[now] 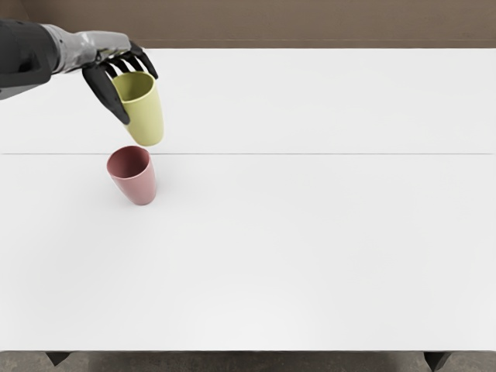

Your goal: Pick up cup and place in cup with left hand

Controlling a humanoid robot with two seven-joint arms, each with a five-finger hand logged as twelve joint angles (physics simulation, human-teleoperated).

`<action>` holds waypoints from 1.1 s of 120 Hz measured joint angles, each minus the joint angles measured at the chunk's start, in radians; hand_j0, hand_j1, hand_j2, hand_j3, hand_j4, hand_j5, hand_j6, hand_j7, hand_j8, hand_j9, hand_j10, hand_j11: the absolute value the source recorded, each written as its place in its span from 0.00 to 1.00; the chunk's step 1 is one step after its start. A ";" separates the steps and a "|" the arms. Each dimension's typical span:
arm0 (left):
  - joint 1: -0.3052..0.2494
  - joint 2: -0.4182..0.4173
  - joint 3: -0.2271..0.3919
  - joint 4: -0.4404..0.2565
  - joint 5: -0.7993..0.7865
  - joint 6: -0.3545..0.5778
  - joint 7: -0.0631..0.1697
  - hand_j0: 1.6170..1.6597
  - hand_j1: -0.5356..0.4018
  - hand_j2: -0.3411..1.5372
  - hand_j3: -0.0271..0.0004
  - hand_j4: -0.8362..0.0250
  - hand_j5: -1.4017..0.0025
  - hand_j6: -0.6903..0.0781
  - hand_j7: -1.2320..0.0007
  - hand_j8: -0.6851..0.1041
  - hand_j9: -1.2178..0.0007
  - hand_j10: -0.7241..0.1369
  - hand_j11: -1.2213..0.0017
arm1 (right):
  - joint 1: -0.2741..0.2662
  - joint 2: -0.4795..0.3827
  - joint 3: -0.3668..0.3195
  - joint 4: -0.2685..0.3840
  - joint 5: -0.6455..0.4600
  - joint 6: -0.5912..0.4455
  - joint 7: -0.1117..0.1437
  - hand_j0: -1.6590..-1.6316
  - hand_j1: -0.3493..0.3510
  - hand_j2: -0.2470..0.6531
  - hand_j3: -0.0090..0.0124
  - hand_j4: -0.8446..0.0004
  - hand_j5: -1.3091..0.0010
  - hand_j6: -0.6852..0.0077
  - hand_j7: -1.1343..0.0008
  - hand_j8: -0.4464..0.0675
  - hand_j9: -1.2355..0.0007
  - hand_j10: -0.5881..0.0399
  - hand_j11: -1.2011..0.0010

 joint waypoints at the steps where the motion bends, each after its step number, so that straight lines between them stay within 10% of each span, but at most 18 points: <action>1: -0.001 0.000 0.001 0.000 0.000 -0.001 0.000 0.93 0.48 0.21 0.99 0.49 0.60 0.43 0.56 0.38 0.55 0.36 0.55 | 0.000 0.000 0.000 0.000 0.000 0.000 0.000 0.04 0.00 0.27 0.42 1.00 1.00 0.99 1.00 0.87 1.00 0.94 1.00; 132: -0.018 0.044 0.094 -0.049 0.001 -0.027 -0.001 0.92 0.49 0.21 0.99 0.49 0.61 0.42 0.55 0.37 0.55 0.36 0.55 | 0.000 0.000 0.000 0.000 0.000 0.000 0.000 0.04 0.00 0.27 0.42 1.00 1.00 0.99 1.00 0.87 1.00 0.94 1.00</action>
